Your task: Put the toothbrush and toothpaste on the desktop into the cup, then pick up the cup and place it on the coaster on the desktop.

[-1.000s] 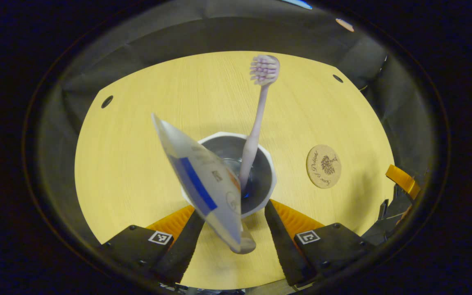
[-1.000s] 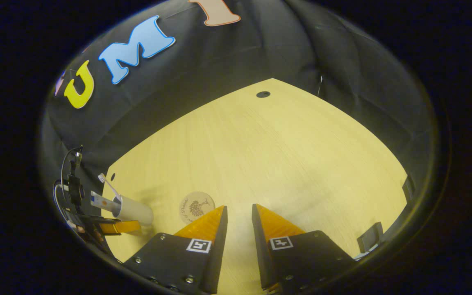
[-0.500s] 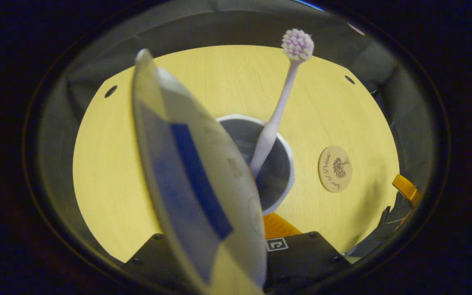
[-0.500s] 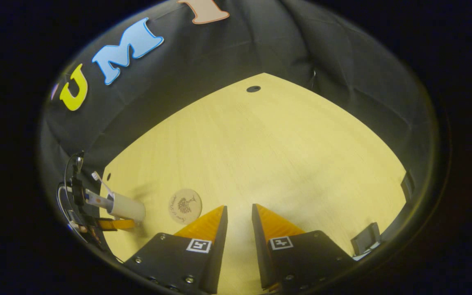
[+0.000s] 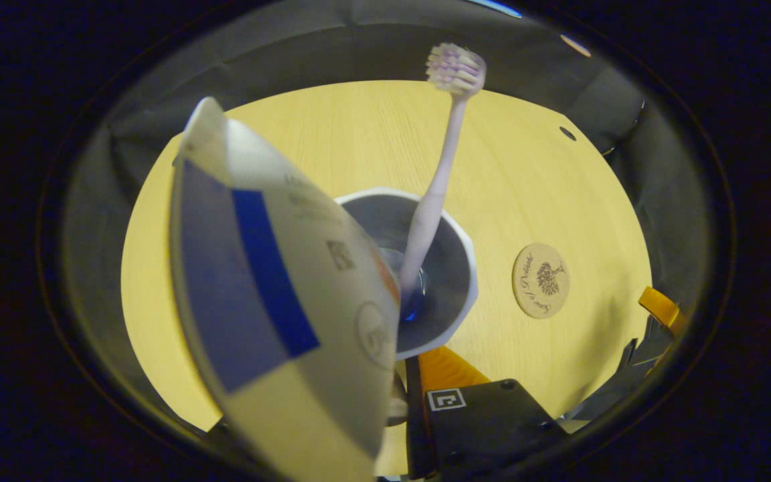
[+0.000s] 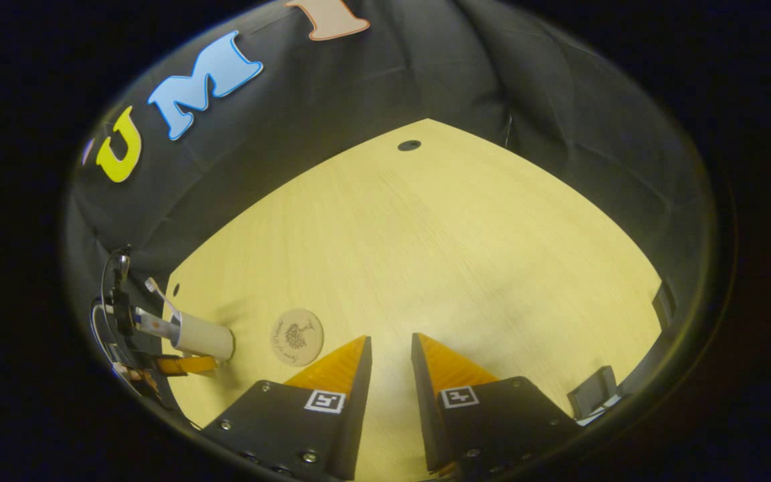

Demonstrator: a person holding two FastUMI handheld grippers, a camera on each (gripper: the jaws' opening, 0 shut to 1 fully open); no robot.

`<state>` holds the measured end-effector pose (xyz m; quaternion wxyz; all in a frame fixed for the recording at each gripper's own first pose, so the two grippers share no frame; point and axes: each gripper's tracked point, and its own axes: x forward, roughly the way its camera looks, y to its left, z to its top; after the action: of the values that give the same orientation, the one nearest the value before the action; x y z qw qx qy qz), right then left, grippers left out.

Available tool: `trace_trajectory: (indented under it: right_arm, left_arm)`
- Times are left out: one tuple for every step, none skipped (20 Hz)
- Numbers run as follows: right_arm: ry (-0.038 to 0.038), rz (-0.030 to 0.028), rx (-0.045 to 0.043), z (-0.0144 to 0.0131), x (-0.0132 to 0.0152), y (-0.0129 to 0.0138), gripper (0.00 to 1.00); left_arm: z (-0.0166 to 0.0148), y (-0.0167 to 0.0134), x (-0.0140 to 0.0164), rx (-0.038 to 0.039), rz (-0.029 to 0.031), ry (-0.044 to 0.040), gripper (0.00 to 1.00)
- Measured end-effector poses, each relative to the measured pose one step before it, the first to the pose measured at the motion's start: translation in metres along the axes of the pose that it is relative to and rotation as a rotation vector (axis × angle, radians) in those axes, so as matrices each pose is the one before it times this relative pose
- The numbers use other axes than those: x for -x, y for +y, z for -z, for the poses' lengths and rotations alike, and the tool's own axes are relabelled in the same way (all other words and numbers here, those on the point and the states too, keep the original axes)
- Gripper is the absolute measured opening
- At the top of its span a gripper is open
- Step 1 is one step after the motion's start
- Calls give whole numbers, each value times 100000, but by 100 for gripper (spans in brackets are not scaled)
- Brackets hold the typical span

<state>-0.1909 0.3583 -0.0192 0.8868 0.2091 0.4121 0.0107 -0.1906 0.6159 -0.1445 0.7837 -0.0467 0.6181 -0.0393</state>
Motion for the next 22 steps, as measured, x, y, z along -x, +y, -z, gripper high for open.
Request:
trace_trajectory:
  right_arm:
    - [110,-19,-102,2,-37,6,37]
    - [-68,-169,-153,-42,-20,21,37]
    - [-4,-153,-93,-32,-13,12,37]
    - [-81,-136,20,16,102,42,37]
    - [-34,-104,36,6,-4,-15,37]
    - [-80,-123,-95,25,52,-36,37]
    - [-44,-154,-225,3,22,6,37]
    - [-90,-57,-305,56,-19,-38,37]
    - [-161,13,-334,-19,68,-52,37]
    - [-165,164,-305,20,38,-93,37]
    - [-237,252,-402,-25,39,-100,37]
    - [-293,179,-545,-43,56,-28,37]
    - [-225,244,-599,29,114,-80,37]
    - [-176,165,-686,-64,68,-127,37]
    - [-169,300,-685,-114,73,-187,37]
    - [-178,404,-667,-117,9,-138,37]
    - [-99,361,-747,-92,38,-135,37]
    - [-152,368,-788,-48,117,-157,37]
    - [-107,388,-773,-116,99,-138,37]
    - [-75,313,-774,-2,85,-78,37]
    - [-87,243,-718,-157,81,-48,37]
    - [20,235,-608,-76,119,-108,37]
  left_arm:
    - [-126,-435,172,-1251,477,-187,31]
    - [-137,-588,239,-1253,715,-328,31]
    - [-173,-742,242,-1380,676,-370,31]
    - [-241,-783,230,-1528,649,-272,31]
    - [-143,-1034,54,-1532,838,-158,31]
    - [-236,-1058,25,-1602,1025,-142,31]
    - [-154,-1090,-56,-1774,1095,-130,31]
    - [-215,-1033,-66,-1848,1095,-206,31]
    - [-222,-1166,-138,-1864,920,-85,31]
    - [-185,-1066,-95,-1674,785,51,31]
    - [-168,-979,-240,-1477,934,102,31]
    - [-218,-849,-149,-1246,984,148,31]
    - [-171,-777,-97,-1156,856,181,31]
    - [-149,-611,-55,-1222,730,180,31]
    - [-3,-475,-367,-1297,502,242,31]
    - [-134,-444,-217,-1238,381,314,31]
    - [-8,-307,-212,-1093,346,321,31]
    - [26,-341,-207,-757,380,453,31]
    - [94,-304,-198,-518,434,416,31]
    - [38,-183,-208,-601,352,457,31]
    - [112,-182,-195,-732,273,343,31]
    - [58,-76,-129,-811,90,229,31]
